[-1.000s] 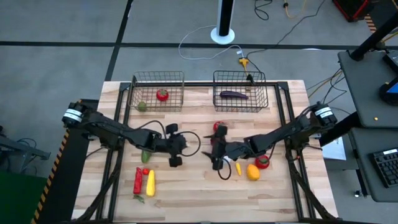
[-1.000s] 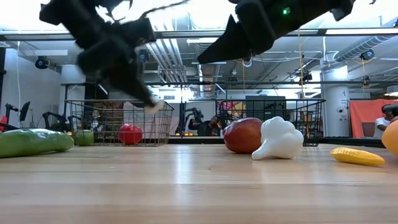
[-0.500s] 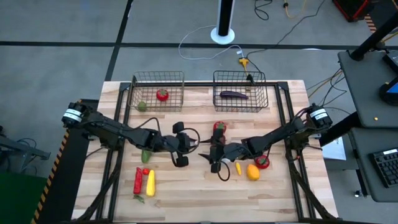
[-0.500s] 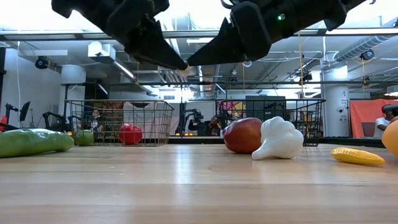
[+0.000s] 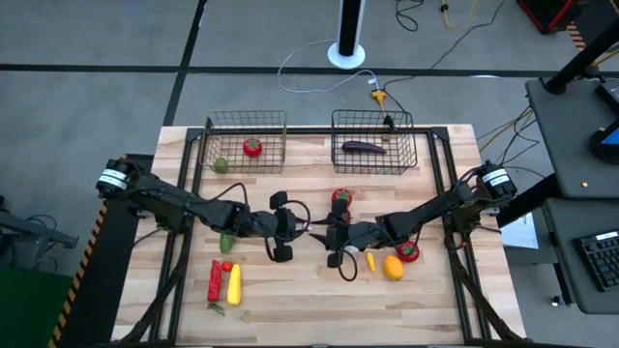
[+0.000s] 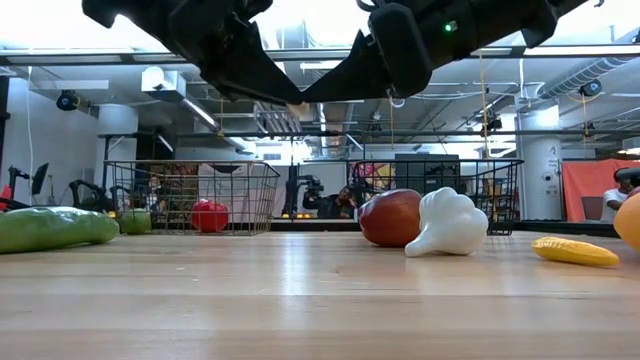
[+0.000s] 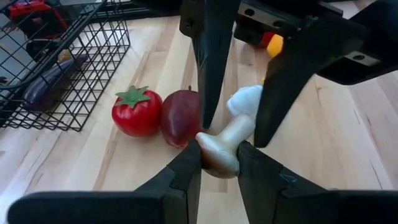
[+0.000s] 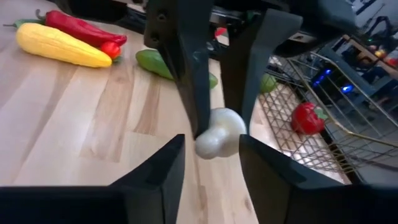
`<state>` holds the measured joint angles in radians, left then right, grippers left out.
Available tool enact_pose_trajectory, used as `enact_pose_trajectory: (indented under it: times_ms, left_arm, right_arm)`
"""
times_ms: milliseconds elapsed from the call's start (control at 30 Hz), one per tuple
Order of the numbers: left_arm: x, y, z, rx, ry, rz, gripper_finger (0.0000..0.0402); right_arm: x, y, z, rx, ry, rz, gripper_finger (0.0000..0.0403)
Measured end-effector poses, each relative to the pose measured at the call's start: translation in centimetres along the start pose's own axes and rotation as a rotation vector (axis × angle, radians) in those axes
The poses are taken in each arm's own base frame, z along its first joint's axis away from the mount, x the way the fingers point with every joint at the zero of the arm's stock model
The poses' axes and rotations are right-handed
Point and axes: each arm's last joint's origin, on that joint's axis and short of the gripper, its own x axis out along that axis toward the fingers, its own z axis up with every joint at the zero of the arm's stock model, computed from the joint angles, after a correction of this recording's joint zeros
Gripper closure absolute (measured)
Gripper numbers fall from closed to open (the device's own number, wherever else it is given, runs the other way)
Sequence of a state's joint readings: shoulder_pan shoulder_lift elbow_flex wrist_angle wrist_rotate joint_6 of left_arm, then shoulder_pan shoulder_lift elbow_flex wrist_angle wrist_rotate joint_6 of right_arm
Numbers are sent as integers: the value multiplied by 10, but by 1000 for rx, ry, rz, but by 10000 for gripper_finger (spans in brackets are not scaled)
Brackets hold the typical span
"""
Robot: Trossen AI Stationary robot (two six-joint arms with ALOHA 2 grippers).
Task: Sort produce into baskets
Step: Put the mushroom into the right wire basket
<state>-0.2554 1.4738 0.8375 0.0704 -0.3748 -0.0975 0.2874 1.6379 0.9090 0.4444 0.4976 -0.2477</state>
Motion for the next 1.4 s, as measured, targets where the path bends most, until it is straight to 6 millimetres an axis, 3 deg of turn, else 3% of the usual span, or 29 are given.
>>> enact_pose_trajectory:
  times_ms: [433,700,1033,1233,1400]
  left_arm:
    - [0,-1,0,1,0,-2,329]
    - [-1,-1,0,-21,0,24,323]
    - [-1,0,-6,-8,55,21,206]
    - [-6,5,-21,-16,203,99,156]
    - [-18,12,-35,-82,359,197,152]
  right_arm:
    - [0,0,0,-6,0,0,367]
    - [0,0,0,-5,-2,-4,383]
    - [-1,-3,1,-2,14,-53,385]
    - [-10,-21,7,84,49,-147,385]
    - [-16,-67,26,242,158,-185,385]
